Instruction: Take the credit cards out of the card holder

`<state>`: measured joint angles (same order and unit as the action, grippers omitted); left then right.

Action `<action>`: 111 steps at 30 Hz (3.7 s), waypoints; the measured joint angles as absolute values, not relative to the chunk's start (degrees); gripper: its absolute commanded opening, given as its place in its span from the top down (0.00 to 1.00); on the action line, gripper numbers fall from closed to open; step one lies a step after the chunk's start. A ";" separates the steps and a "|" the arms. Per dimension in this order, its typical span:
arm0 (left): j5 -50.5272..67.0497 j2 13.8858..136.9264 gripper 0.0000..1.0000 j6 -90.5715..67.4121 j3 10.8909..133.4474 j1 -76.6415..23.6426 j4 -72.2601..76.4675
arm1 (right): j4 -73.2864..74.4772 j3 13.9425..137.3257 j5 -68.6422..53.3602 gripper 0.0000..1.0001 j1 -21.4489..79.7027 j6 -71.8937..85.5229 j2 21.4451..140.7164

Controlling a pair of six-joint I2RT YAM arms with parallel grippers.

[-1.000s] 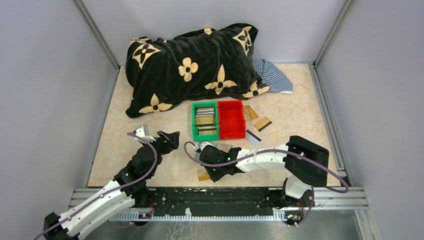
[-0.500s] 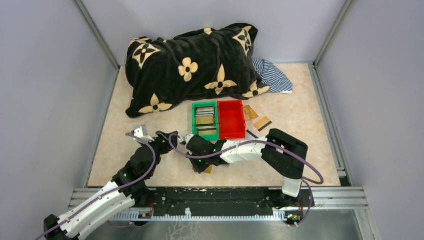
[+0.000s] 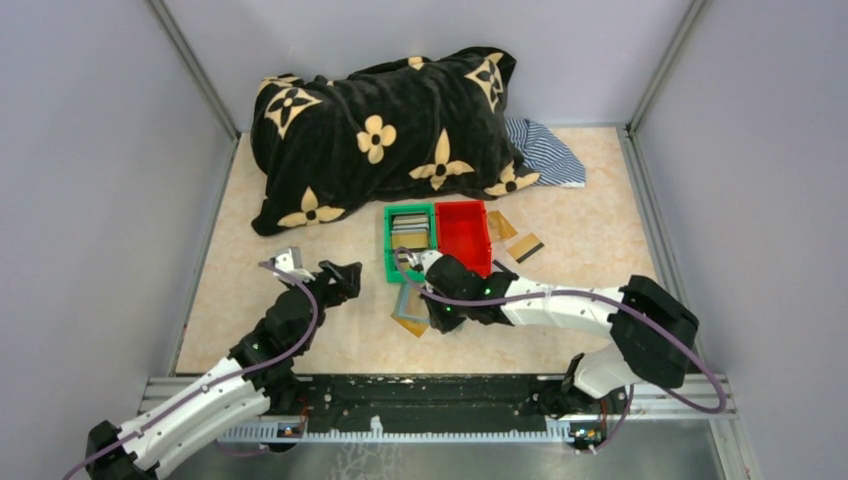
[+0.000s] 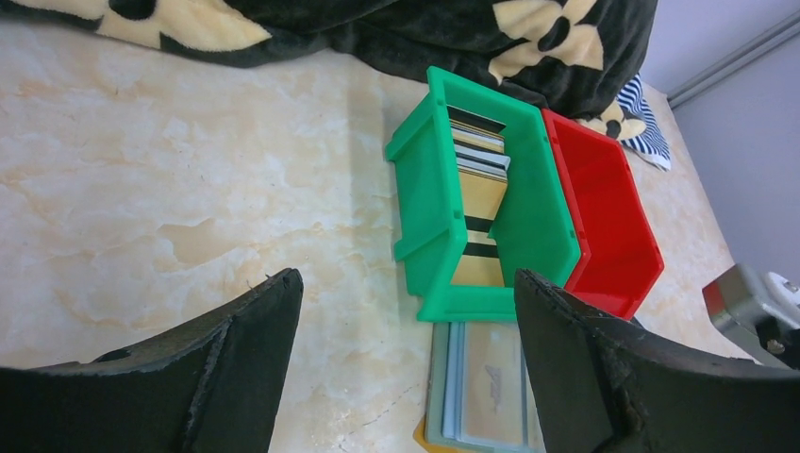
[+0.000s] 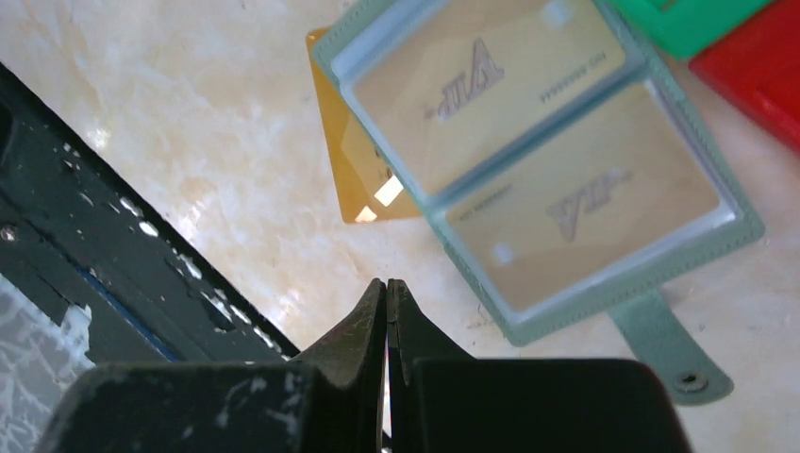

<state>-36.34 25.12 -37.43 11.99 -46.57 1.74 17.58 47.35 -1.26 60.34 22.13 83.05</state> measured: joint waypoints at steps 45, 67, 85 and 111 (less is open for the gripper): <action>-36.40 24.08 0.09 -34.92 12.51 -46.50 -1.15 | 8.21 68.31 -6.90 1.00 58.35 16.53 110.63; -33.61 34.41 0.09 -34.26 12.49 -46.46 9.85 | 11.40 51.75 -1.26 1.00 51.13 19.53 89.32; -31.68 34.74 0.09 -32.27 12.51 -43.51 11.90 | 15.92 48.36 1.91 1.00 38.20 18.13 89.32; -20.43 45.08 0.21 -30.52 9.32 -40.73 20.32 | 10.44 59.18 -4.23 0.97 52.51 18.59 101.49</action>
<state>-20.43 45.08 -30.52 9.32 -40.73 20.32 10.44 59.18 -4.23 52.51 18.59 101.49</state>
